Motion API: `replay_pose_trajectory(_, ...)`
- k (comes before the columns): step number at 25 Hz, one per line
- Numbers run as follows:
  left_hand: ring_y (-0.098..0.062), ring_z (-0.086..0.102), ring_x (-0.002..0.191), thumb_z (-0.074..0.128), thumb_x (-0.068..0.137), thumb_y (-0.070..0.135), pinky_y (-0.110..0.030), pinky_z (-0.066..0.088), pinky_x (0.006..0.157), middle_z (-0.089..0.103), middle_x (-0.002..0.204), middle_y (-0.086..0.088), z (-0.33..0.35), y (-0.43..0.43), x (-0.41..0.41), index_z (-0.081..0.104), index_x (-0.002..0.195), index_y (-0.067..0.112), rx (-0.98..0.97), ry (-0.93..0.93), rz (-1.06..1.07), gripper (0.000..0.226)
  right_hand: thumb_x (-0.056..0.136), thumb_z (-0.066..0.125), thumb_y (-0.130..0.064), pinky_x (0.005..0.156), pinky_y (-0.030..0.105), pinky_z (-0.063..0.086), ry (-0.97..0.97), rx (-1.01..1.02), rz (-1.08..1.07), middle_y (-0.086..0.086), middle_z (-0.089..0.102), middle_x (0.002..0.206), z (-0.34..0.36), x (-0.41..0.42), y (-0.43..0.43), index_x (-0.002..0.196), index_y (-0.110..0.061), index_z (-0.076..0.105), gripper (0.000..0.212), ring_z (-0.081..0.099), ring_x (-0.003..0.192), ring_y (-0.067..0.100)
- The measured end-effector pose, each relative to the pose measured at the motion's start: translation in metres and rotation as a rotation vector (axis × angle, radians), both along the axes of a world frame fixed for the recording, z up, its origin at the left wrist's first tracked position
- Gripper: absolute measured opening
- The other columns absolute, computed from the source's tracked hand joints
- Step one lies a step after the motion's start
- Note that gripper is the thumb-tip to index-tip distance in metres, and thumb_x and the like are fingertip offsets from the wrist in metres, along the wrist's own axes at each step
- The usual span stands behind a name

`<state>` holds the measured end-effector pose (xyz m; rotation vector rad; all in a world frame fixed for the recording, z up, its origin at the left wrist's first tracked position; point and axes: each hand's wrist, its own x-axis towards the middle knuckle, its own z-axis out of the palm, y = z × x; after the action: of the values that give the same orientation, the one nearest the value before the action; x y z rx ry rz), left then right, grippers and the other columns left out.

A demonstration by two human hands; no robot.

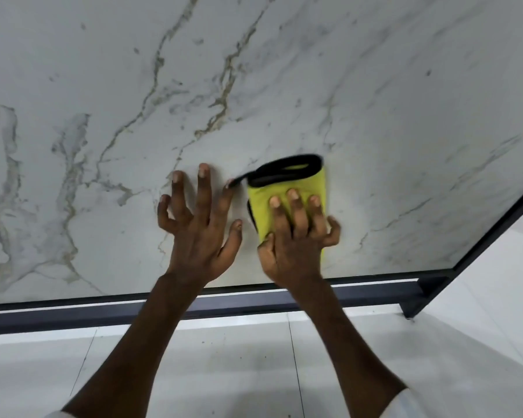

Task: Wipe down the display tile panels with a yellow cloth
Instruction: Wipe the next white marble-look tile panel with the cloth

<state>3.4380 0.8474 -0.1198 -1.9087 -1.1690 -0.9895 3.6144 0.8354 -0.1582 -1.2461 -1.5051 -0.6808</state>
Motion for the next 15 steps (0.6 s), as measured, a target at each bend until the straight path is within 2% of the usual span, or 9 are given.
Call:
replay_pose_trajectory(2, -0.037, -0.019, 0.158, 0.038, 0.104, 0.051, -0.055, -0.009, 0.122, -0.017, 0.173, -0.005, -0.005, 0.008, 0.009, 0.005, 0.167, 0.024, 0.029, -0.024, 0.032, 0.076, 0.092, 0.039, -0.033, 0.104, 0.059, 0.031, 0.003, 0.056, -0.041, 0.001, 0.029, 0.162, -0.005, 0.02, 0.006, 0.156, -0.026, 0.034, 0.064, 0.026, 0.149, 0.03)
replay_pose_trajectory(4, -0.036, -0.02, 0.158, 0.038, 0.102, 0.053, -0.055, -0.012, 0.123, -0.017, 0.173, -0.004, -0.01, 0.014, 0.01, 0.004, 0.167, 0.025, 0.051, -0.026, 0.066, 0.079, 0.094, 0.037, -0.032, 0.102, 0.058, 0.033, -0.04, 0.053, -0.053, 0.003, 0.03, 0.161, -0.045, 0.033, 0.006, 0.154, -0.024, 0.036, 0.06, 0.027, 0.147, 0.032)
replay_pose_trajectory(7, -0.035, -0.021, 0.158, 0.038, 0.103, 0.053, -0.055, -0.013, 0.123, -0.019, 0.173, -0.004, -0.01, 0.016, 0.009, 0.002, 0.167, 0.025, 0.042, 0.003, 0.073, 0.079, 0.097, 0.036, -0.034, 0.099, 0.059, 0.036, -0.105, -0.053, -0.029, 0.004, 0.029, 0.158, -0.115, 0.046, -0.004, 0.149, -0.022, 0.039, 0.053, 0.027, 0.142, 0.034)
replay_pose_trajectory(9, -0.035, -0.02, 0.158, 0.043, 0.102, 0.049, -0.054, -0.012, 0.122, -0.021, 0.173, -0.004, -0.005, 0.008, 0.015, 0.007, 0.167, 0.024, -0.001, -0.04, 0.037, 0.079, 0.098, 0.037, -0.034, 0.096, 0.059, 0.038, -0.109, -0.115, -0.049, 0.004, 0.027, 0.158, -0.133, 0.046, -0.011, 0.148, -0.02, 0.038, 0.052, 0.025, 0.14, 0.034)
replay_pose_trajectory(11, -0.038, -0.01, 0.159, 0.053, 0.099, 0.043, -0.057, -0.002, 0.123, -0.016, 0.173, -0.011, 0.016, -0.009, 0.022, 0.022, 0.163, 0.024, -0.028, -0.073, -0.025, 0.074, 0.096, 0.037, -0.033, 0.095, 0.06, 0.04, -0.066, -0.121, -0.035, 0.005, 0.026, 0.158, -0.117, 0.034, -0.014, 0.148, -0.019, 0.037, 0.054, 0.025, 0.139, 0.035)
replay_pose_trajectory(12, -0.041, -0.001, 0.158, 0.054, 0.098, 0.042, -0.058, 0.006, 0.12, -0.007, 0.172, -0.019, 0.038, -0.016, 0.023, 0.029, 0.161, 0.023, 0.003, -0.072, -0.043, 0.071, 0.095, 0.037, -0.033, 0.095, 0.06, 0.04, -0.035, -0.101, -0.014, 0.005, 0.025, 0.158, -0.092, 0.027, -0.014, 0.149, -0.02, 0.037, 0.056, 0.025, 0.139, 0.035)
replay_pose_trajectory(15, -0.057, 0.019, 0.147, 0.052, 0.101, 0.037, -0.072, 0.02, 0.111, 0.02, 0.156, -0.046, 0.143, -0.013, 0.02, 0.036, 0.158, 0.013, 0.184, -0.13, -0.014, 0.064, 0.094, 0.036, -0.035, 0.101, 0.061, 0.036, -0.029, 0.056, 0.036, 0.002, 0.033, 0.163, 0.031, 0.021, -0.002, 0.154, -0.028, 0.041, 0.061, 0.027, 0.145, 0.032)
